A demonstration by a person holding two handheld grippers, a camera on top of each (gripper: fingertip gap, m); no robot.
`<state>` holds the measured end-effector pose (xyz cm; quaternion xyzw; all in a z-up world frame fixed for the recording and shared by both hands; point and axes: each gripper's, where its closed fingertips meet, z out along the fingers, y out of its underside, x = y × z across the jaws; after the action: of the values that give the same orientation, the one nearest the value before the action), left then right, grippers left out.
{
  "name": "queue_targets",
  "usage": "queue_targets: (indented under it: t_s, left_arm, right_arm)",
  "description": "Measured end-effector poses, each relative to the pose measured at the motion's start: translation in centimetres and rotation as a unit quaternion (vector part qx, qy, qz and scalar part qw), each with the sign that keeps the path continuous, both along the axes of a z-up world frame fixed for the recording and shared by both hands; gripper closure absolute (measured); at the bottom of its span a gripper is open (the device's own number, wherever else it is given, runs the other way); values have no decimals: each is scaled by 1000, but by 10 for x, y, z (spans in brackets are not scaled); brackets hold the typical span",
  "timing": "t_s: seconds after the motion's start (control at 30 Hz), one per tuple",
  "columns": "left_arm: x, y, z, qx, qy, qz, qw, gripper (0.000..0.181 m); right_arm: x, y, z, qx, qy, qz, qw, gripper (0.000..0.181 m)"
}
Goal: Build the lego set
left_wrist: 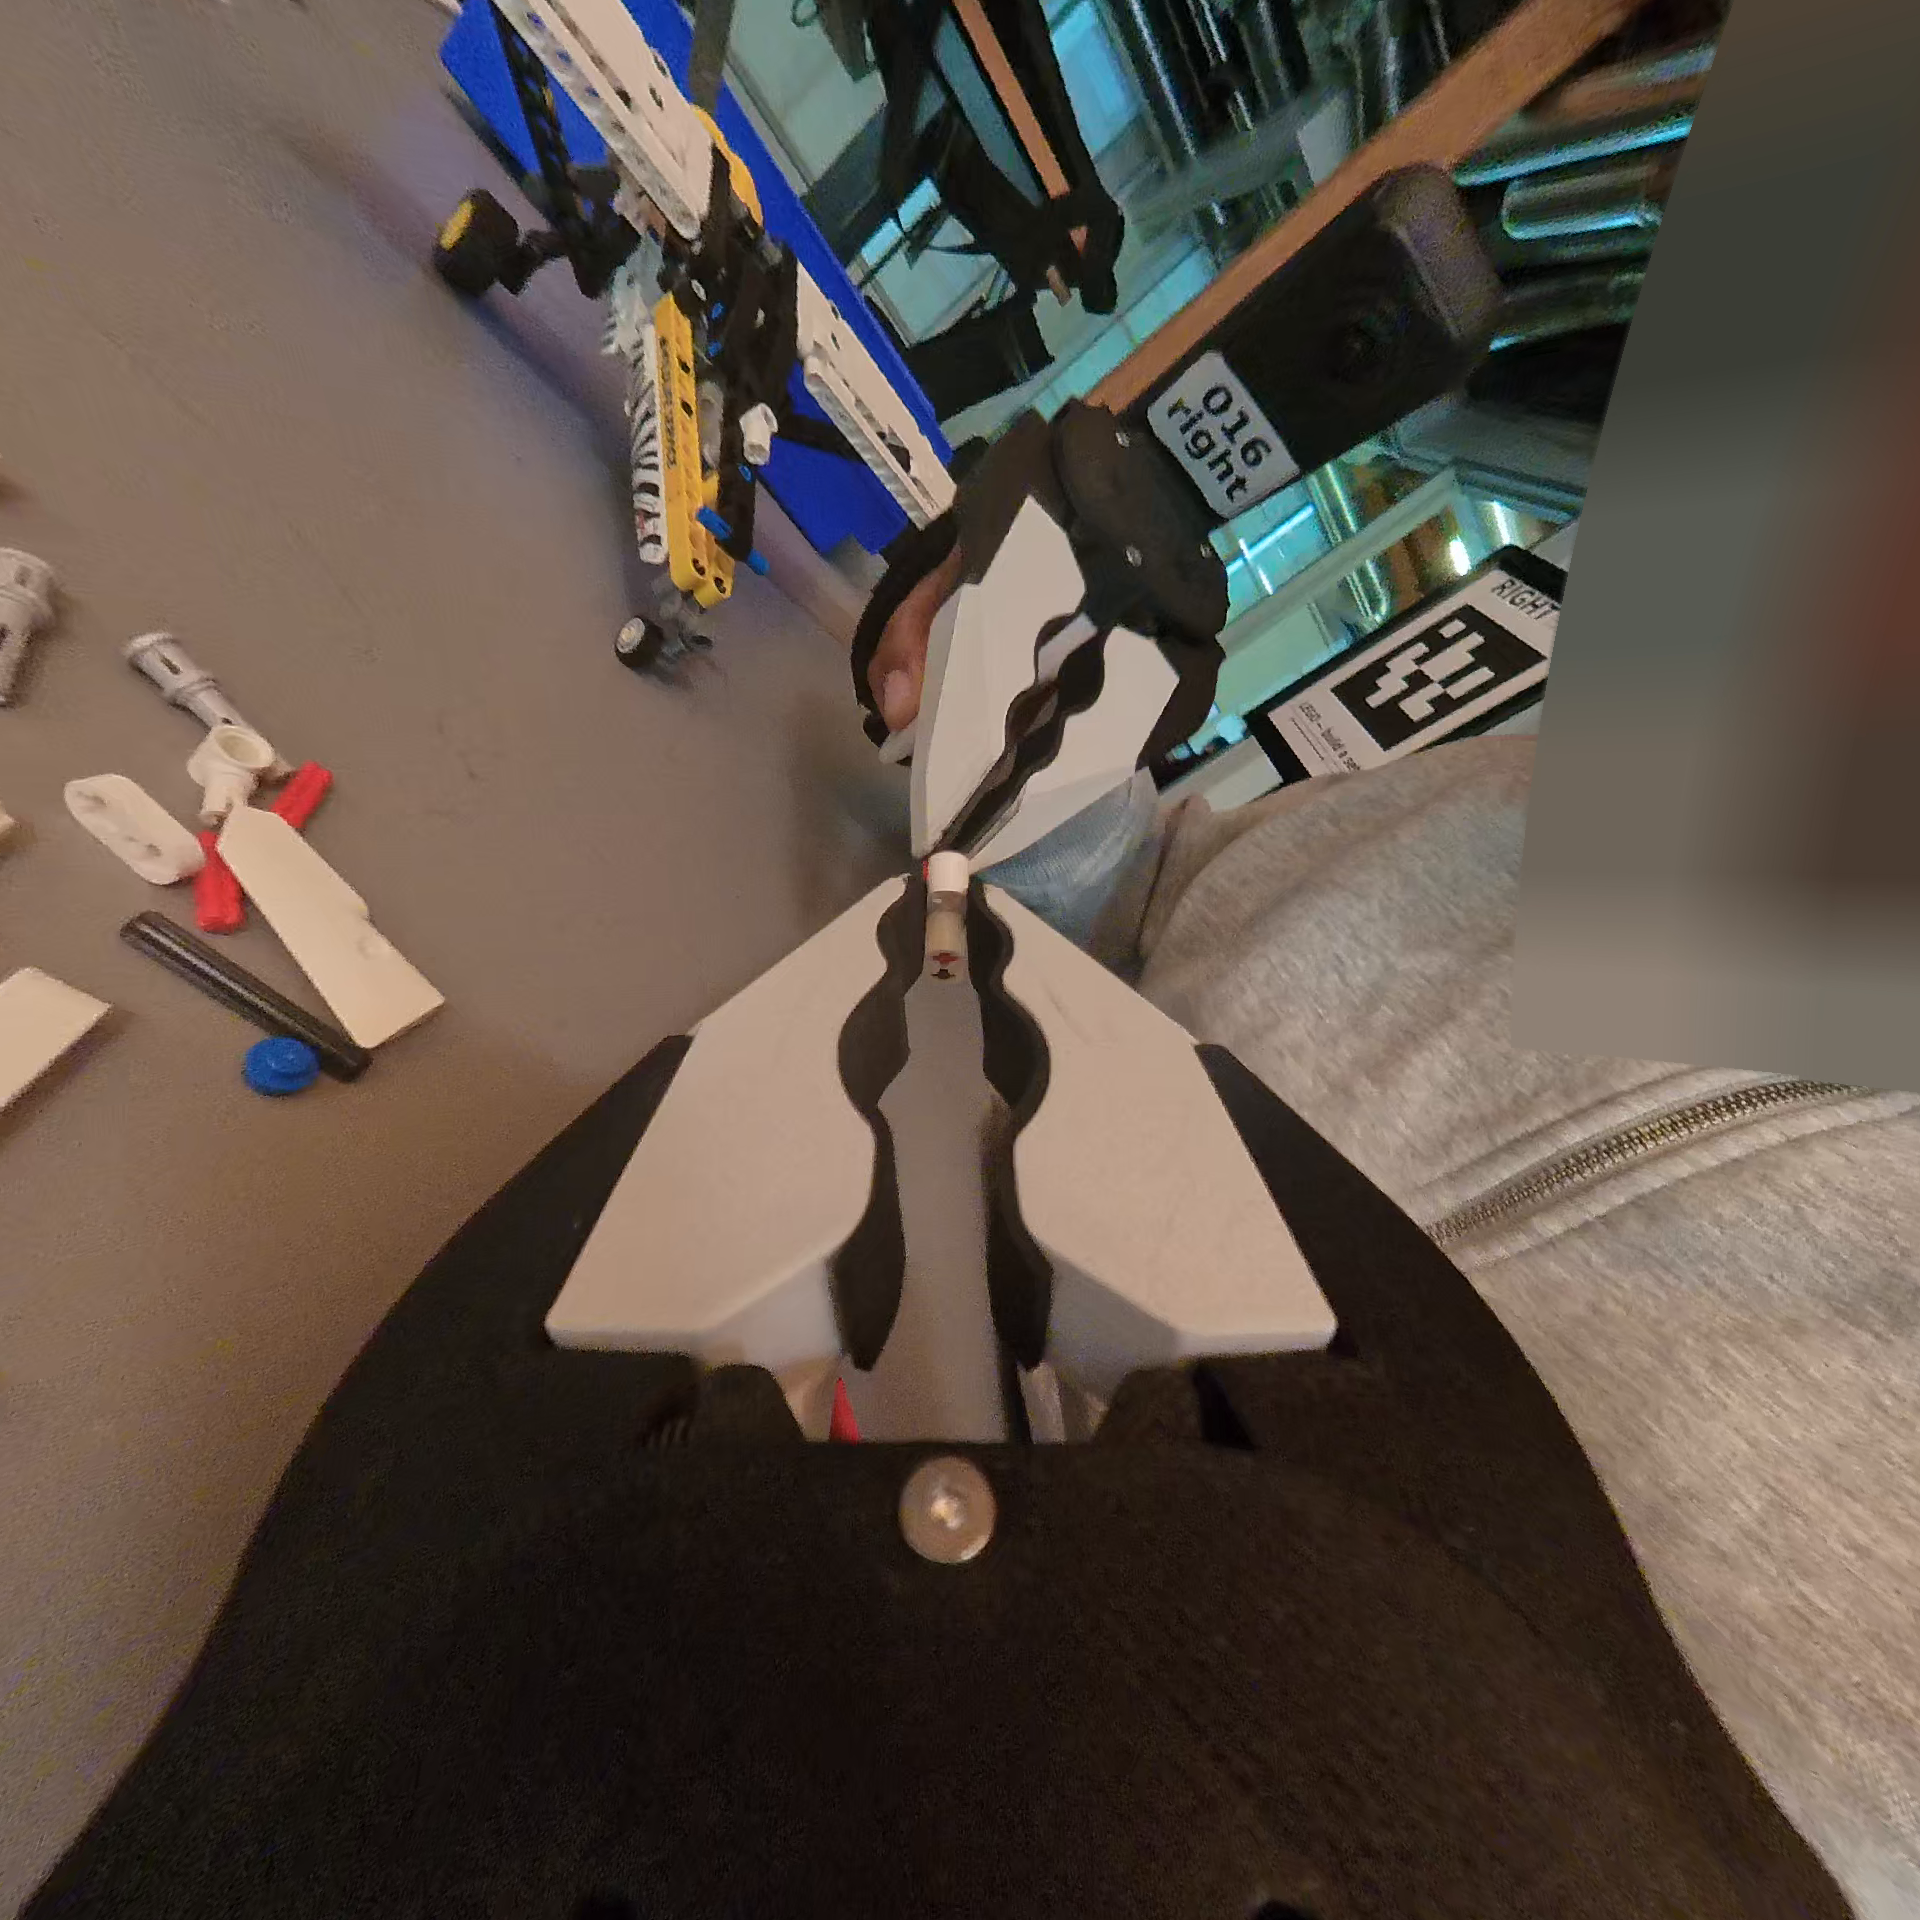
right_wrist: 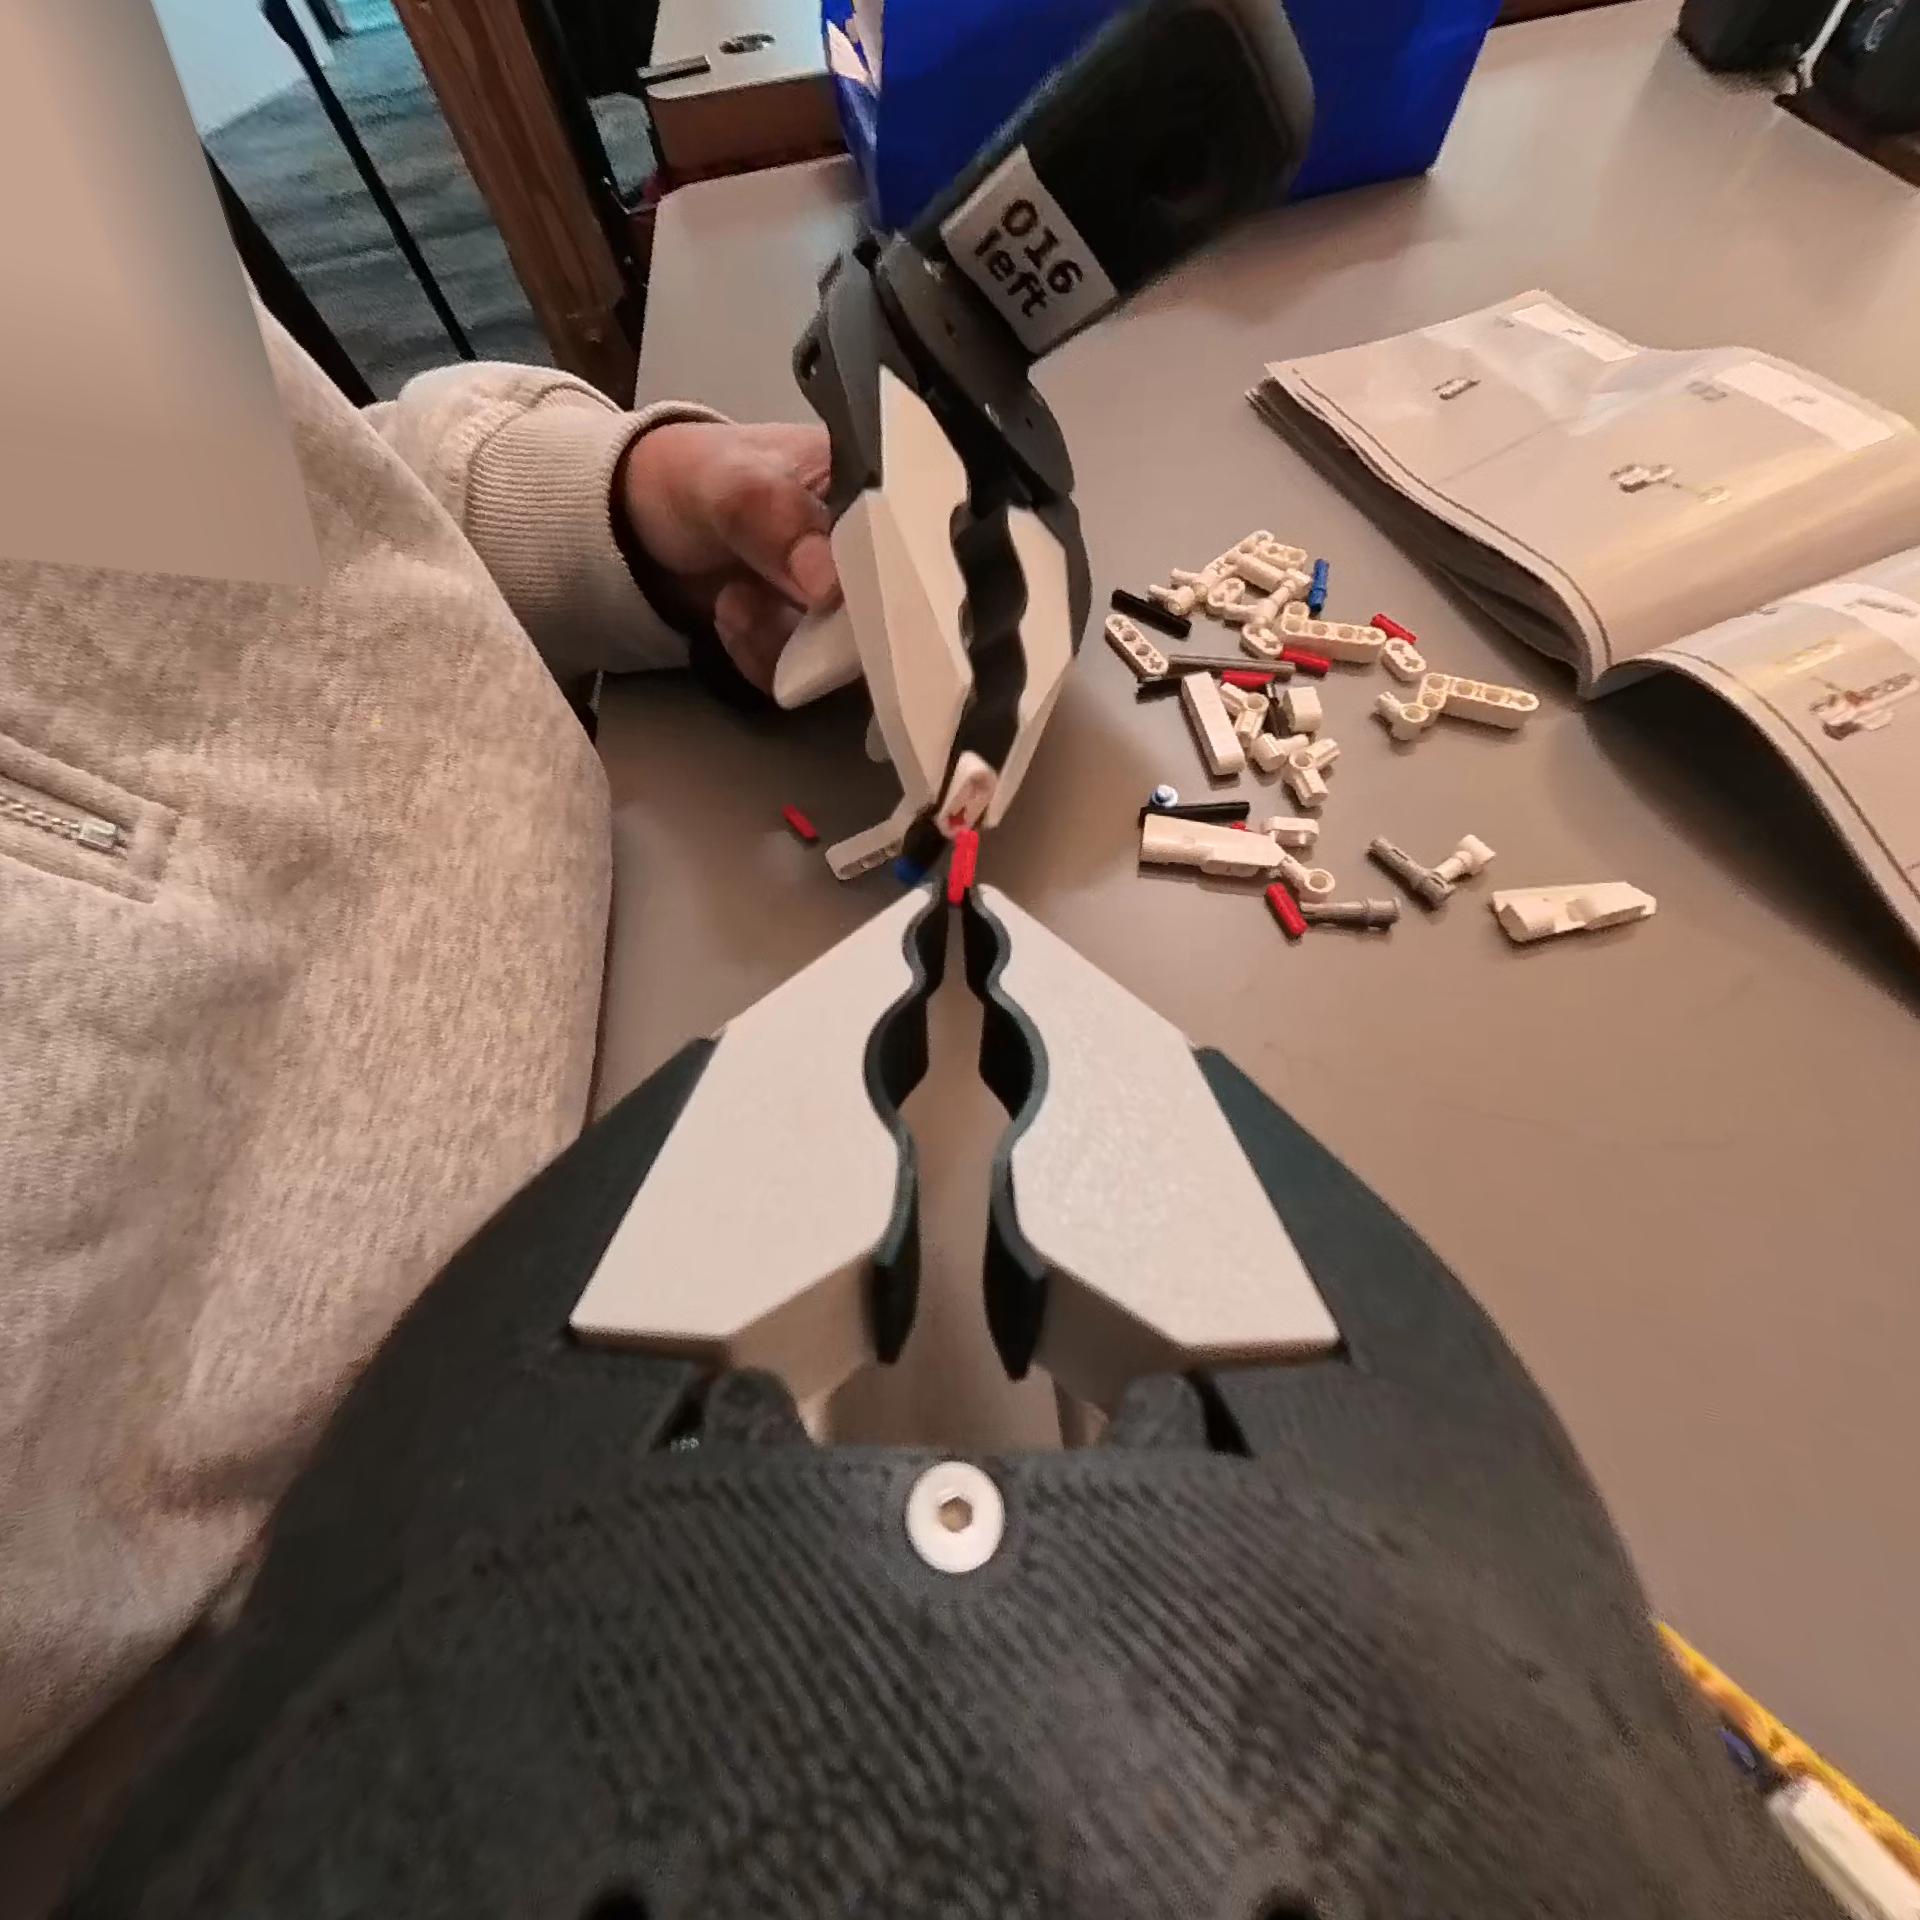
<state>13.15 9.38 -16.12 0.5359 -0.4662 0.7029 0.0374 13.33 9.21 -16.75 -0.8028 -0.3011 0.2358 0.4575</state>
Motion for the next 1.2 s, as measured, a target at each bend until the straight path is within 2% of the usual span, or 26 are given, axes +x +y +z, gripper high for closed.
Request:
queue_targets:
  t_s: [0.1,0.2,0.37,0.5,0.6,0.7,0.87,1.0,1.2]
  left_arm:
    - [2,7,1,15,-9,27,999,177]
    - [2,7,2,34,-21,34,999,177]
    - [2,10,8,31,-39,42,998,177]
    - [1,9,9,33,-44,42,998,177]
    - [1,8,9,36,-44,43,997,177]
    - [1,8,9,35,-45,44,997,177]
    - [1,9,9,33,-45,45,997,177]
    - [1,10,9,27,-44,48,998,177]
    - [1,8,10,28,-46,43,998,176]
  right_arm:
    - [8,-1,-15,-21,-31,-27,999,180]
    - [17,-7,-43,-68,-84,-55,993,180]
    - [18,-10,-62,-79,-97,-93,988,179]
    - [19,-9,-59,-62,-85,-114,988,172]
    - [20,-8,-46,-35,-67,-127,989,166]
    - [21,-8,-37,-17,-49,-140,989,167]
    - [21,-13,-54,-51,-67,-140,987,169]
    - [26,-14,-49,-36,-83,-154,984,169]
    - [22,-10,-29,13,-53,-169,984,165]
